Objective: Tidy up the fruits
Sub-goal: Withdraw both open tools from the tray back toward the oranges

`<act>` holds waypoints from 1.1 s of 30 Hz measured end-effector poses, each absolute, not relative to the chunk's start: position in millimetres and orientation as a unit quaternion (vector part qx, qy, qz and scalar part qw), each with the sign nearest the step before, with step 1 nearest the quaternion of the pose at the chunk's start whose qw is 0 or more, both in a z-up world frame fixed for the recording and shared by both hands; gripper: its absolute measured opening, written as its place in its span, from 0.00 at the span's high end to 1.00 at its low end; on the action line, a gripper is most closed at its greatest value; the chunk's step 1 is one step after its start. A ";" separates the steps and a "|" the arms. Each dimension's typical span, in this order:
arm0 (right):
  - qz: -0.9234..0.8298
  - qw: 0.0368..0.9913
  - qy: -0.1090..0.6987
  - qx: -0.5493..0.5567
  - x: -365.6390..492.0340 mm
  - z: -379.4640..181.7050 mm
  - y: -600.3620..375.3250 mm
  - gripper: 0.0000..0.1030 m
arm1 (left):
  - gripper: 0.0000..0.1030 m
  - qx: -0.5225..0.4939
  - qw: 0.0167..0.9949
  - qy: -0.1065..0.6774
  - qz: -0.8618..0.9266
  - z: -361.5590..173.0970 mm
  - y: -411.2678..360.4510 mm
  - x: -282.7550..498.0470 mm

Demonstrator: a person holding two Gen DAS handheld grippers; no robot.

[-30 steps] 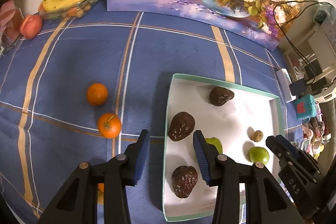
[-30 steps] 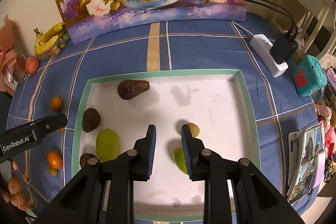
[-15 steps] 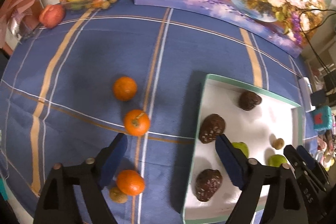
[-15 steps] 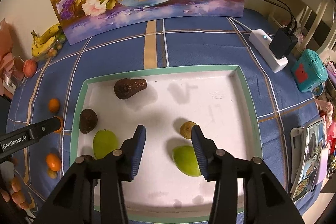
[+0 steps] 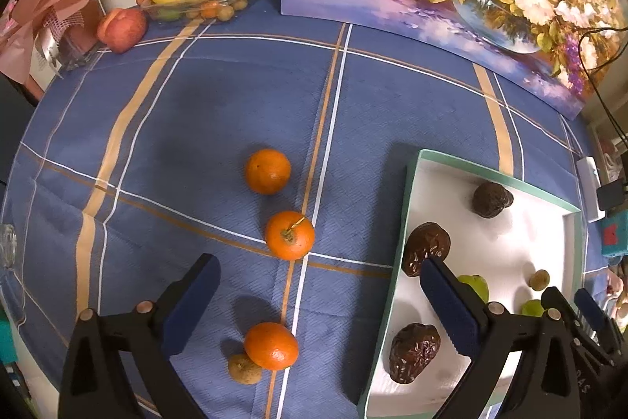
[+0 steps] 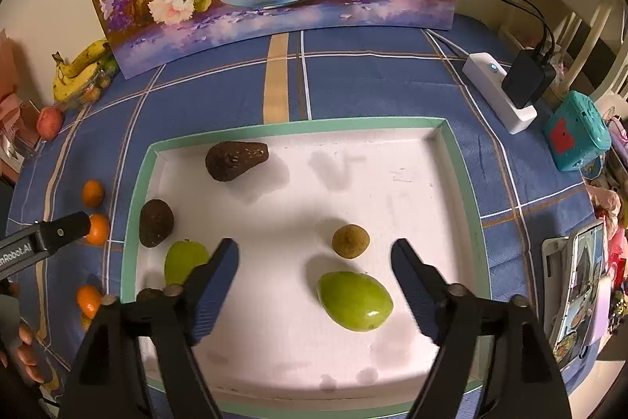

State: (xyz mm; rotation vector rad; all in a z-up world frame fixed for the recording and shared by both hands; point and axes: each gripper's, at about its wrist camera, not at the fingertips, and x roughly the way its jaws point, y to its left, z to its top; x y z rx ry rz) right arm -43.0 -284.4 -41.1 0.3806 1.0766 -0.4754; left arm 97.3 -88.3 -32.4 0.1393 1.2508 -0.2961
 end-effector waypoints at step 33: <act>-0.192 0.833 0.499 0.143 -43.4 -50.2 -233.8 0.05 | 0.00 0.057 0.815 0.559 -0.142 -10.7 -53.9 83.3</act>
